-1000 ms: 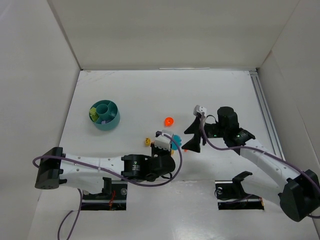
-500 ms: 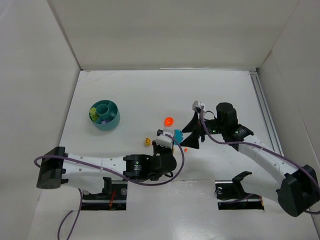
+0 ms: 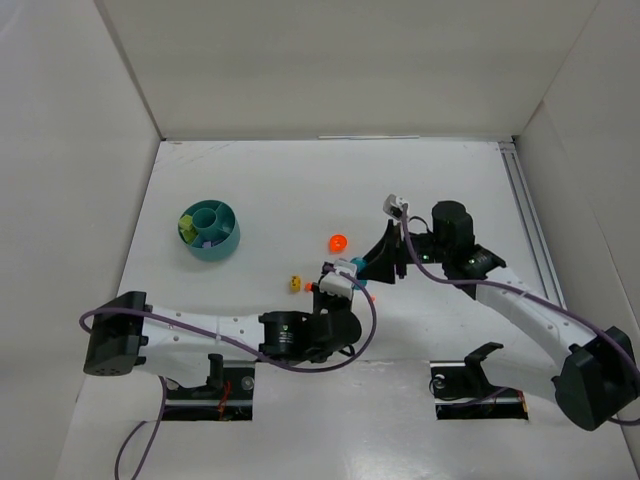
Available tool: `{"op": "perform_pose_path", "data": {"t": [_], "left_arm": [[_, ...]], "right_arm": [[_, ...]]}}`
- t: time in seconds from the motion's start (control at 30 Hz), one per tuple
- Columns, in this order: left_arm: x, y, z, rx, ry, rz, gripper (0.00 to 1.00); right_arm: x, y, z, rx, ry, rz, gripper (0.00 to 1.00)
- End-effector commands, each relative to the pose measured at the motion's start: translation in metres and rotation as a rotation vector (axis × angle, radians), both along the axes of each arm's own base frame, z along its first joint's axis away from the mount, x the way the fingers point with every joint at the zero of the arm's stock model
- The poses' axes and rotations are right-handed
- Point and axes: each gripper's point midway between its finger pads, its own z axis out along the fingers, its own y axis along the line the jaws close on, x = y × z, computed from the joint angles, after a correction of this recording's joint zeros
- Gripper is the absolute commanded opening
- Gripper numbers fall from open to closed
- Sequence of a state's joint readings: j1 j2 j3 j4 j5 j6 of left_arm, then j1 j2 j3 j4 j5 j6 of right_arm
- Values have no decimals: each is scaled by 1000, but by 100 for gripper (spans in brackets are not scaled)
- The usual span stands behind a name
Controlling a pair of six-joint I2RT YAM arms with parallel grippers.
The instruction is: Sort the legos into containers by color
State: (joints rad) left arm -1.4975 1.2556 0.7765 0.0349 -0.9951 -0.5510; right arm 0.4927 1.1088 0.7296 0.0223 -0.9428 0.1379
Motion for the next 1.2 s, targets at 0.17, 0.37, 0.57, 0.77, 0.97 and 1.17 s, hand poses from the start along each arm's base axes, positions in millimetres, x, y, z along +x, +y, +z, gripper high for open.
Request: {"op": "perform_pose_path", "data": {"t": [0.17, 0.37, 0.57, 0.77, 0.97, 1.17], "left_arm": [[7, 16, 19, -112, -48, 76, 0], [10, 35, 13, -138, -28, 126, 0], [30, 42, 6, -166, 25, 145, 0], [68, 50, 23, -294, 214, 121, 0], [66, 74, 65, -373, 317, 150, 0], [84, 111, 56, -437, 463, 212, 0]], "right_arm": [[16, -6, 15, 37, -85, -13, 20], [32, -44, -10, 36, -43, -66, 15], [49, -81, -54, -26, -40, -174, 15], [77, -150, -137, -529, 8, -431, 16], [91, -179, -149, -679, -44, -561, 22], [94, -196, -165, -775, -34, -619, 33]]}}
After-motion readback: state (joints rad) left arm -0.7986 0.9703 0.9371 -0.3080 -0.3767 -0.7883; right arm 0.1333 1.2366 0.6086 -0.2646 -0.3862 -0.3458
